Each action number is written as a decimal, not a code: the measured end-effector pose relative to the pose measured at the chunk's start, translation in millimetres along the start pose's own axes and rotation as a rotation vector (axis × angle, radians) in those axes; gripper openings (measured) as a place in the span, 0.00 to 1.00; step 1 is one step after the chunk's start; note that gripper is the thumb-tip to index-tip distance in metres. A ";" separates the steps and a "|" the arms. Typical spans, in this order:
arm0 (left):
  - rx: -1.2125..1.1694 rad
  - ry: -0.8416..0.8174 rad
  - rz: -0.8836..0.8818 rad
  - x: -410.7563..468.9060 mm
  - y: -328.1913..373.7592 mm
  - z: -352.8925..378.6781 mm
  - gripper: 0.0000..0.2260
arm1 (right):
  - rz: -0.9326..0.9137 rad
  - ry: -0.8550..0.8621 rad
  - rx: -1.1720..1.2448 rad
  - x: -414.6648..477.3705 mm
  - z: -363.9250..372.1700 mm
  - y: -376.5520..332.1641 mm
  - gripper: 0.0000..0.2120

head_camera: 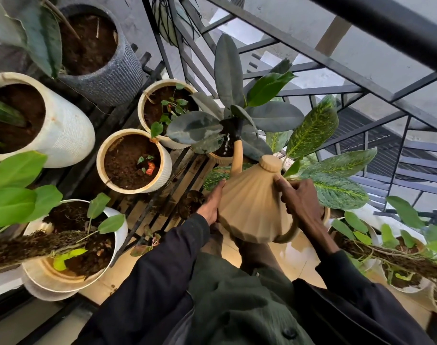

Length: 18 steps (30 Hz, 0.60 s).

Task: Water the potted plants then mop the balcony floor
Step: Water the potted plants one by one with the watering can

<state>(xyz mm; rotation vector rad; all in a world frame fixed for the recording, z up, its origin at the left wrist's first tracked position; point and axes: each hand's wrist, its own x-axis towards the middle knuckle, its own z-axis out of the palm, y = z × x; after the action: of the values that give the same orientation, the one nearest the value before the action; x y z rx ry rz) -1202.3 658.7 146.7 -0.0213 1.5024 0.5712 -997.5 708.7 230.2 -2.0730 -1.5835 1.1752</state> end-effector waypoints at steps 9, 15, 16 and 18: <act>-0.034 0.023 0.023 -16.4 3.8 4.8 0.18 | 0.020 0.088 0.092 -12.1 -2.0 9.8 0.27; -0.098 0.064 0.046 -22.0 1.8 5.7 0.25 | -0.012 0.106 0.204 -24.7 -6.9 10.3 0.27; -0.108 0.070 0.045 -21.8 1.3 6.0 0.26 | -0.004 0.112 0.227 -25.2 -7.0 12.4 0.28; -0.119 0.084 0.062 -22.2 0.6 6.5 0.27 | -0.006 0.115 0.267 -26.7 -7.8 15.4 0.28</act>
<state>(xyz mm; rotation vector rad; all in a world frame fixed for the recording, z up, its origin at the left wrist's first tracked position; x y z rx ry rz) -1195.7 653.9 168.3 -0.0923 1.5532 0.7170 -983.2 681.1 236.7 -1.9244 -1.3024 1.1715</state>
